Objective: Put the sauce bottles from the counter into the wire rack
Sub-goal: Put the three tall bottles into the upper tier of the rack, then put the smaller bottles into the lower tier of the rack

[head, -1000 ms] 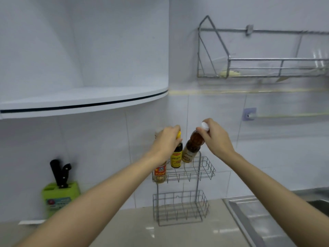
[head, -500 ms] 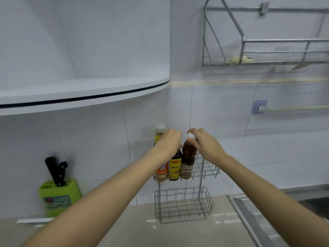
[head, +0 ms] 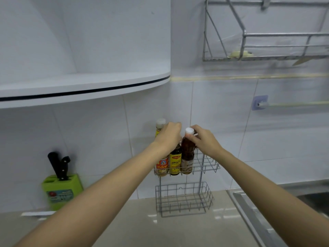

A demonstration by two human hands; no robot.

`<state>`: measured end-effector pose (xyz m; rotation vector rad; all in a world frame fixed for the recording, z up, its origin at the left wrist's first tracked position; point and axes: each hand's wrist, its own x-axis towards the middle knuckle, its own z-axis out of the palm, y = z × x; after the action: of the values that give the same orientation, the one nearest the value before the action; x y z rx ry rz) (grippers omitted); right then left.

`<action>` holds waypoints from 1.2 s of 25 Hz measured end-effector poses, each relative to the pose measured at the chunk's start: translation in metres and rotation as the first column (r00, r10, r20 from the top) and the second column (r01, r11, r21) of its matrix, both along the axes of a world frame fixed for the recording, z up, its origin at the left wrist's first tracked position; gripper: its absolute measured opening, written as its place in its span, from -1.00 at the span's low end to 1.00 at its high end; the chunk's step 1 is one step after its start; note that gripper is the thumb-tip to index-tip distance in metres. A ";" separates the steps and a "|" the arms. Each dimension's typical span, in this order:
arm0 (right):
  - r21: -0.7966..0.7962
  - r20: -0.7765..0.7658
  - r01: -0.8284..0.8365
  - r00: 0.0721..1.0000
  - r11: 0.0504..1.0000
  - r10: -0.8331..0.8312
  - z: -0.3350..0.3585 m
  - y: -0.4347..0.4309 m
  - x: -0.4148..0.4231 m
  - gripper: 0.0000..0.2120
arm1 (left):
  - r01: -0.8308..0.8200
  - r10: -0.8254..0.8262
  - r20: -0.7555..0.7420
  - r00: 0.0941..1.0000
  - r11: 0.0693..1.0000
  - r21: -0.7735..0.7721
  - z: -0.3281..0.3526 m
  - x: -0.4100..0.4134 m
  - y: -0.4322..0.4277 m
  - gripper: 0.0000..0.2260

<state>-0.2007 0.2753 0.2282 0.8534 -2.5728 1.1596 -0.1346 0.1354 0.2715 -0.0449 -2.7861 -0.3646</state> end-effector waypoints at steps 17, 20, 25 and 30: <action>-0.184 -0.078 0.210 0.971 0.960 -0.227 -0.005 0.005 0.045 -0.60 | 0.101 -0.102 -0.177 0.979 0.995 -0.019 -0.011 0.062 -0.014 -0.86; -0.232 -0.150 0.109 0.978 0.967 -0.146 -0.028 0.006 0.101 -0.81 | 0.088 -0.080 -0.089 0.993 0.992 0.091 -0.047 0.119 -0.037 -0.87; 0.089 -0.016 -0.296 0.954 0.951 0.299 -0.083 -0.017 0.197 -0.89 | -0.090 0.083 0.034 0.996 0.899 0.428 -0.126 0.218 -0.093 -0.91; 0.447 0.046 -0.519 0.827 0.729 0.561 -0.117 -0.066 0.264 -0.69 | -0.438 0.355 0.297 0.887 0.851 0.291 -0.233 0.306 -0.144 -0.74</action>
<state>0.0631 0.2089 0.1116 1.8165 -2.6172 0.5903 0.1712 -0.0086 0.0383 0.6976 -2.8042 -0.7913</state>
